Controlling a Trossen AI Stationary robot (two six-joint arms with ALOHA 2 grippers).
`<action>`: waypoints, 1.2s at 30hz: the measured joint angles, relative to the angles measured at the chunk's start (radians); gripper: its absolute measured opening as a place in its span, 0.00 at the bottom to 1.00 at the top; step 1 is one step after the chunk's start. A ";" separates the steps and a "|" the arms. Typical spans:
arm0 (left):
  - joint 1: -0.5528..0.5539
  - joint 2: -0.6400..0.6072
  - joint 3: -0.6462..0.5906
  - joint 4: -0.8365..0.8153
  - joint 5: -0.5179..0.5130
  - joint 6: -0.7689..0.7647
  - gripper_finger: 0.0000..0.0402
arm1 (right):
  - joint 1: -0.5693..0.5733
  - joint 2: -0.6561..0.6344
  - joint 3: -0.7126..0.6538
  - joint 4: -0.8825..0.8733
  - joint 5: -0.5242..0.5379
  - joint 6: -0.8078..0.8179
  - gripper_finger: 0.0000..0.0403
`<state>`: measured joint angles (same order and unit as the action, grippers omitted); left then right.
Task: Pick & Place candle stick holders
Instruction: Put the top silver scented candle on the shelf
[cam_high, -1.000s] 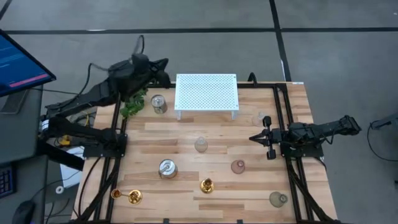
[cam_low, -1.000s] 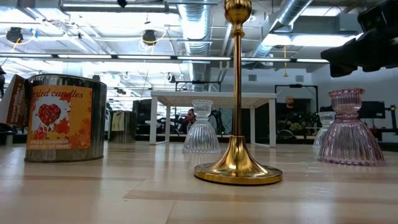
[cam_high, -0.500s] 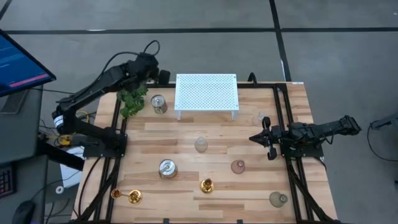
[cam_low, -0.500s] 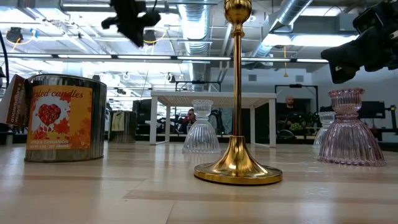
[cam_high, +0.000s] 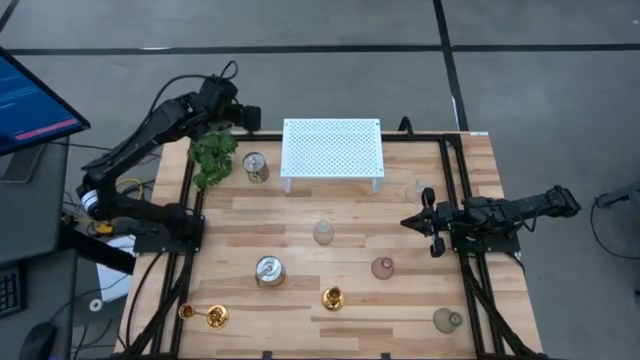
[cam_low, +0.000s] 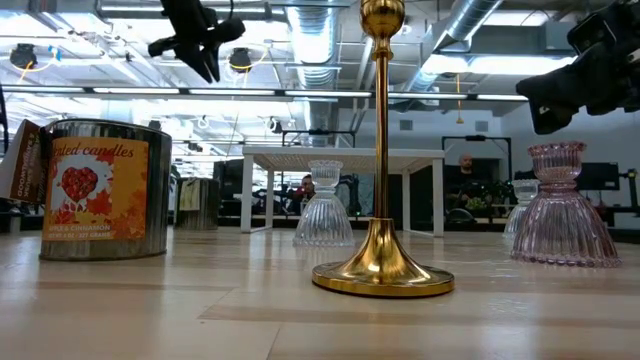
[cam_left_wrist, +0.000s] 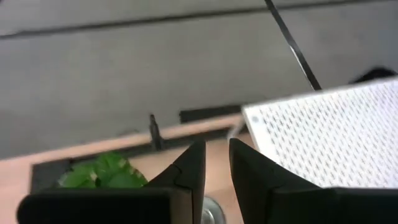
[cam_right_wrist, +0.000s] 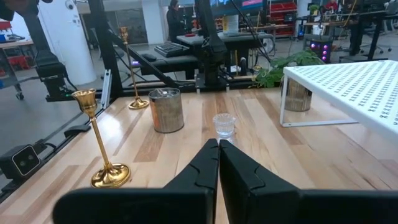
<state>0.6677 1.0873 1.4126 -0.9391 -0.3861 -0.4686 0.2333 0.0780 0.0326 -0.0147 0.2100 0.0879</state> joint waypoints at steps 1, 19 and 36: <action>0.014 0.004 0.000 -0.022 0.039 -0.001 0.17 | 0.000 0.000 0.000 0.000 0.000 0.000 0.01; 0.147 0.268 -0.001 -0.265 0.385 0.252 0.36 | -0.001 0.000 0.001 0.000 0.028 -0.008 0.01; 0.235 0.418 -0.001 -0.257 0.413 0.537 0.44 | -0.001 0.000 0.001 0.000 0.032 -0.008 0.01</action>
<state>0.9028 1.5048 1.4120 -1.1957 0.0265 0.0681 0.2325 0.0783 0.0338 -0.0147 0.2417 0.0799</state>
